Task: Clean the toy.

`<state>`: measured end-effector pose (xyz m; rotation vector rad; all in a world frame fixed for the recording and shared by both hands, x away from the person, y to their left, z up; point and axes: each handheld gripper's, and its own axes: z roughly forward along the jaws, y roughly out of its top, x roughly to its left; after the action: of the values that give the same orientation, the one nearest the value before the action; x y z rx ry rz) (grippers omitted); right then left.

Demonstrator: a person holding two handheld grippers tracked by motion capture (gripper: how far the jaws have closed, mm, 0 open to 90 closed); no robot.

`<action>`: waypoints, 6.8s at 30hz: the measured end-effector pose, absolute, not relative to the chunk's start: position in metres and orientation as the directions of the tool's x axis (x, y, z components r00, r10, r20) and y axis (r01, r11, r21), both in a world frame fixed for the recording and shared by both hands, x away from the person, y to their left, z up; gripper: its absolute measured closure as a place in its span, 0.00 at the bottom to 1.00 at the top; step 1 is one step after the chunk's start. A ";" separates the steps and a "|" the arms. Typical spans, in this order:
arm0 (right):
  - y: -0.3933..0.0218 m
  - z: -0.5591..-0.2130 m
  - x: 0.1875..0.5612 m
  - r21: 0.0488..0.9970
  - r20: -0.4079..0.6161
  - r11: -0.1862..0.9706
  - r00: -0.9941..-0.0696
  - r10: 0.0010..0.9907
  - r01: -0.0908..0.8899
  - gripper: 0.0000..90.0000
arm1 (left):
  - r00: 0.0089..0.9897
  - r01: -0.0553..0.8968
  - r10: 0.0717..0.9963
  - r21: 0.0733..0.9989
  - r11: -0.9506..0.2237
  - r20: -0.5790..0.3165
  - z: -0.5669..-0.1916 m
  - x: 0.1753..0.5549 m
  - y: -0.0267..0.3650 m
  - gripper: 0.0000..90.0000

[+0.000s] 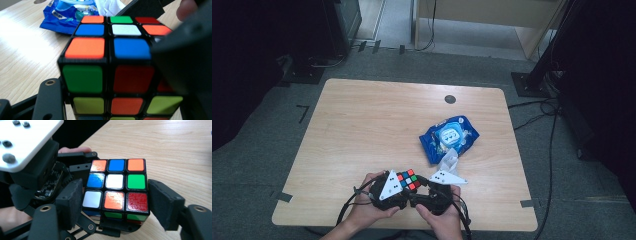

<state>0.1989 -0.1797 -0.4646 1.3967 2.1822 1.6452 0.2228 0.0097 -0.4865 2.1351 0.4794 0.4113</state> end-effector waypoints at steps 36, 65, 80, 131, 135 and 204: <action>-0.193 -0.466 0.207 0.737 0.477 -0.018 -0.501 0.722 0.676 0.38 | 0.865 0.171 0.479 0.811 -0.559 0.149 -0.486 0.220 0.002 0.36; -0.223 -0.470 0.215 0.822 0.484 -0.145 -0.539 0.690 0.551 0.86 | 0.903 0.195 0.429 0.909 -0.369 -0.019 -0.473 0.231 0.031 0.38; -0.200 -0.454 0.194 0.945 0.138 0.113 -0.688 0.713 0.307 0.95 | 0.922 0.197 0.386 0.887 -0.417 -0.023 -0.477 0.230 0.028 0.37; -0.225 -0.428 0.191 0.955 0.208 0.019 -0.712 0.670 0.296 0.98 | 0.941 0.156 0.335 0.939 -0.306 -0.048 -0.475 0.231 0.042 0.37; -0.210 -0.433 0.189 0.942 0.273 -0.020 -0.729 0.628 0.335 0.98 | 0.948 0.143 0.315 0.942 -0.304 -0.042 -0.473 0.227 0.036 0.37; -0.181 -0.450 0.197 0.855 0.304 0.081 -0.621 0.722 0.512 0.28 | 0.859 0.146 0.496 0.871 -0.470 0.124 -0.488 0.230 0.019 0.37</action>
<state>0.1969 -0.1807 -0.4496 1.2530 2.1549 1.5644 0.2298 0.0190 -0.4877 2.0450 0.4676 0.4475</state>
